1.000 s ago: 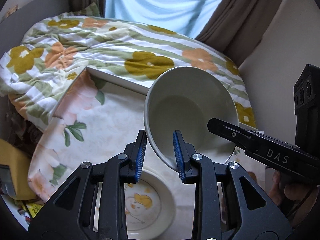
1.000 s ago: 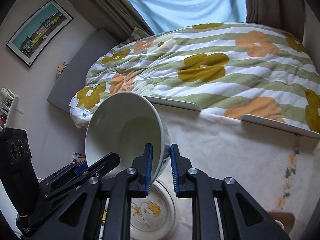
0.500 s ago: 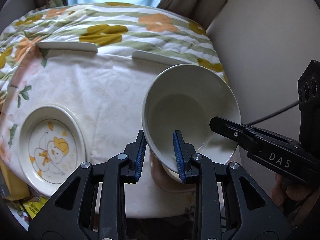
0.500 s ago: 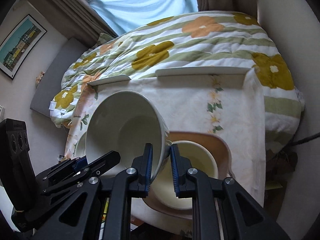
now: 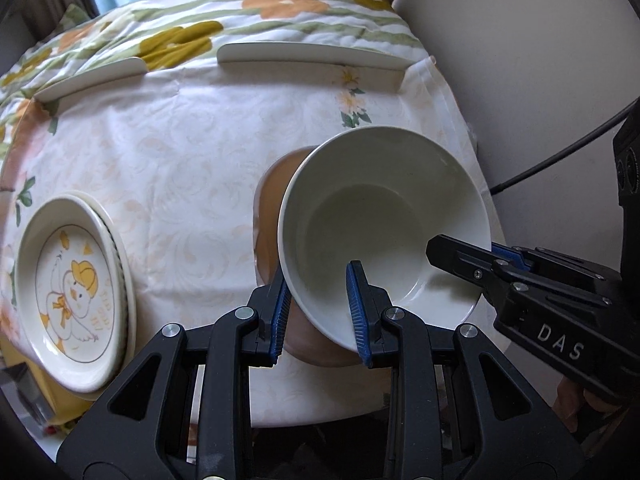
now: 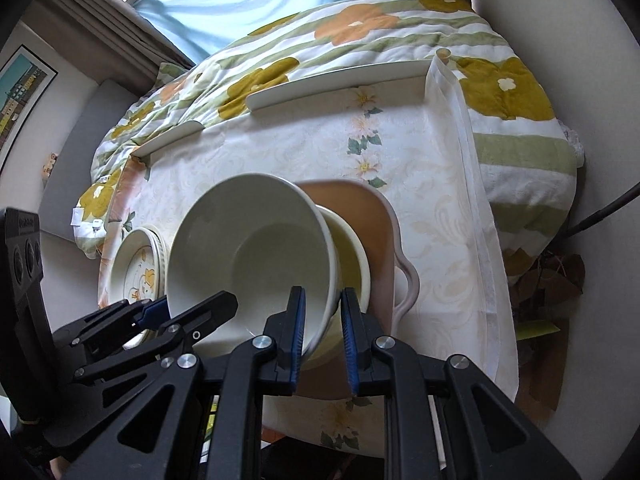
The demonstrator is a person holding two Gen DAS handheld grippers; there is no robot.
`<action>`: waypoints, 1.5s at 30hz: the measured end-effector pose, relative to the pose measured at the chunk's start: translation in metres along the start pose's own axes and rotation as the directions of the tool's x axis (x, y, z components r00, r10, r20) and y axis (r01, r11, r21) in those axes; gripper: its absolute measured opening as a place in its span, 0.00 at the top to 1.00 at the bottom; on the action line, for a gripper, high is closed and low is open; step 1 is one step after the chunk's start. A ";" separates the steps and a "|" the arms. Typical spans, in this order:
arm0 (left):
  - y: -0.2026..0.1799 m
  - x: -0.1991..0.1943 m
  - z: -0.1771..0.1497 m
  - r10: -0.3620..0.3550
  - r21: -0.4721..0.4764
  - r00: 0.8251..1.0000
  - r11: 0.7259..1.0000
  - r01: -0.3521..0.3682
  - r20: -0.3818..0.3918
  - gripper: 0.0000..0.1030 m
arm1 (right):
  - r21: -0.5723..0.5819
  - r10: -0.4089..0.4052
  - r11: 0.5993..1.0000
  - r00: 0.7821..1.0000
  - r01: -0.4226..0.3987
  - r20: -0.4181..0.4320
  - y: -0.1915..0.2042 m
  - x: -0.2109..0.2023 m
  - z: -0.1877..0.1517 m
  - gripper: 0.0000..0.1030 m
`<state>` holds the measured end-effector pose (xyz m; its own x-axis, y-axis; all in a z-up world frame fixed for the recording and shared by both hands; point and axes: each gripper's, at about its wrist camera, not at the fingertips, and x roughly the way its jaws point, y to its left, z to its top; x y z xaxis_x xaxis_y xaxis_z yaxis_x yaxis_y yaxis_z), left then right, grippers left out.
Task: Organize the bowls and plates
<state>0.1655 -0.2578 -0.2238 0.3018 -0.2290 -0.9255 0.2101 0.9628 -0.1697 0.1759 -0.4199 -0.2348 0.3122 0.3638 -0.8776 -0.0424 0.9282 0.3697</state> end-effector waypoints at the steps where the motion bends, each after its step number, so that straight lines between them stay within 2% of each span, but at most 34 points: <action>1: -0.002 0.001 0.000 0.012 0.010 1.000 1.000 -0.012 -0.003 0.76 | -0.005 -0.006 1.000 1.000 0.006 -0.001 0.000 0.001 -0.001 0.84; 4: -0.007 0.008 0.003 0.047 0.043 0.999 0.998 -0.047 -0.009 0.76 | -0.012 -0.017 1.000 1.000 0.017 -0.003 -0.003 0.004 -0.006 0.84; 14: -0.014 0.014 0.004 0.100 0.082 0.995 0.992 -0.099 -0.004 0.76 | -0.082 -0.074 0.994 0.997 0.074 0.000 0.001 0.007 -0.011 0.84; 24: -0.016 0.016 0.001 0.157 0.100 0.988 0.982 -0.158 0.015 0.76 | -0.127 -0.080 0.989 0.997 0.079 -0.001 0.004 0.007 -0.012 0.84; 39: -0.019 0.017 -0.005 0.191 0.083 0.981 0.978 -0.193 0.030 0.76 | -0.166 -0.078 0.983 0.997 0.081 0.024 0.007 -0.002 -0.016 0.84; 45: -0.020 0.012 -0.010 0.188 0.073 0.981 0.979 -0.191 0.052 0.76 | -0.163 -0.041 0.985 0.998 0.047 0.041 0.003 -0.006 -0.021 0.84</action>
<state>0.1560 -0.2781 -0.2348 0.3841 -0.0512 -0.9219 0.2161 0.9757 0.0359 0.1537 -0.4175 -0.2344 0.3519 0.3216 -0.8790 -0.1819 0.9447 0.2728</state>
